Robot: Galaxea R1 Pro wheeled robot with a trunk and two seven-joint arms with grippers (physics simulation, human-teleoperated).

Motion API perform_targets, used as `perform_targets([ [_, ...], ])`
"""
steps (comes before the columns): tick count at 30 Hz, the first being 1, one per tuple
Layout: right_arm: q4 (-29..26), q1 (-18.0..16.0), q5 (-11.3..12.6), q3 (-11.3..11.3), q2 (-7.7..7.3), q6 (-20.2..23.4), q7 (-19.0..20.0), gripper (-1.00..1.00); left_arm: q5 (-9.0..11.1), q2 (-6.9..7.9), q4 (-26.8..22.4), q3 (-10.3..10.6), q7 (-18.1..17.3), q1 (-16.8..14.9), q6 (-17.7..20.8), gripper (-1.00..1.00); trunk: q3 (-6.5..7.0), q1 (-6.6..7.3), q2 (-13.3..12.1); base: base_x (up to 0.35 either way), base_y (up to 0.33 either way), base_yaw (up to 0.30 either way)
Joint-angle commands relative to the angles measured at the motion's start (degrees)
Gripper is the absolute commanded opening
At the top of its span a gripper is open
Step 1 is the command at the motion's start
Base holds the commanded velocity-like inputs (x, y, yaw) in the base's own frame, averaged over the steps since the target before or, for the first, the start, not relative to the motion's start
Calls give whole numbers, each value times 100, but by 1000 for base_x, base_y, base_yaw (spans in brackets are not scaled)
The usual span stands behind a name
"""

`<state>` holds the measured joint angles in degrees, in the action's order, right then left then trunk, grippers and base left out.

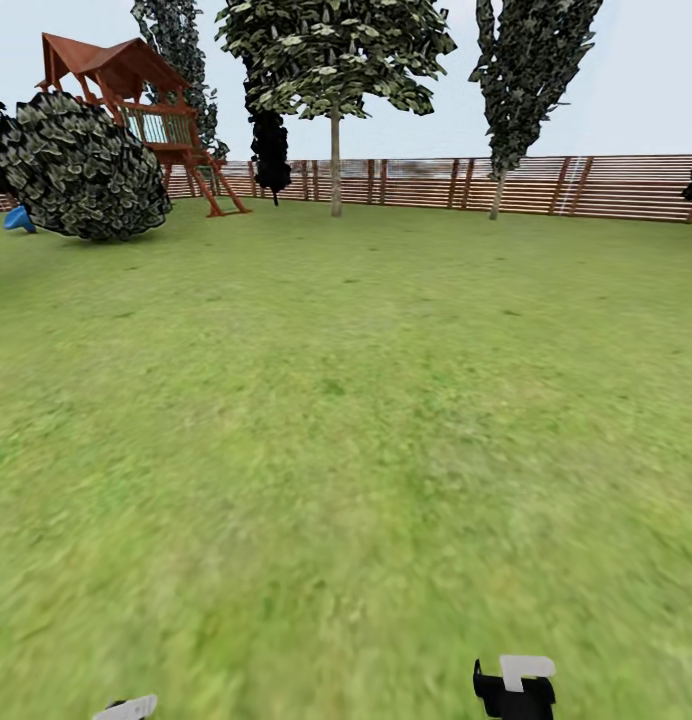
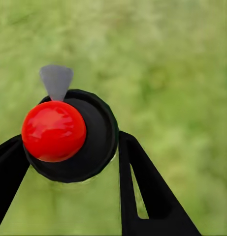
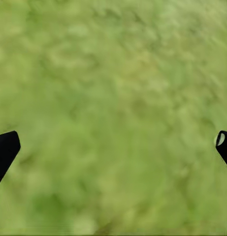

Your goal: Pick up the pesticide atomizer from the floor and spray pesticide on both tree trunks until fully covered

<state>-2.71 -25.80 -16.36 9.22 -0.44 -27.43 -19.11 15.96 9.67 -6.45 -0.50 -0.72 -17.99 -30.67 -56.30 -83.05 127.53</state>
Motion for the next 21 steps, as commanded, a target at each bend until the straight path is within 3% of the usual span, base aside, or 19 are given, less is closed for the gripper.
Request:
perform_targets([
  [1,7,-4,-61,45,-1,-16,-17,100,12,0,3,-3,-8,-3,-17,-100,-5,-3,2,338,0,1],
  [21,7,-4,-69,45,-35,-16,-14,100,12,0,3,-5,-8,-3,-18,-100,-5,-3,2,338,0,0],
])
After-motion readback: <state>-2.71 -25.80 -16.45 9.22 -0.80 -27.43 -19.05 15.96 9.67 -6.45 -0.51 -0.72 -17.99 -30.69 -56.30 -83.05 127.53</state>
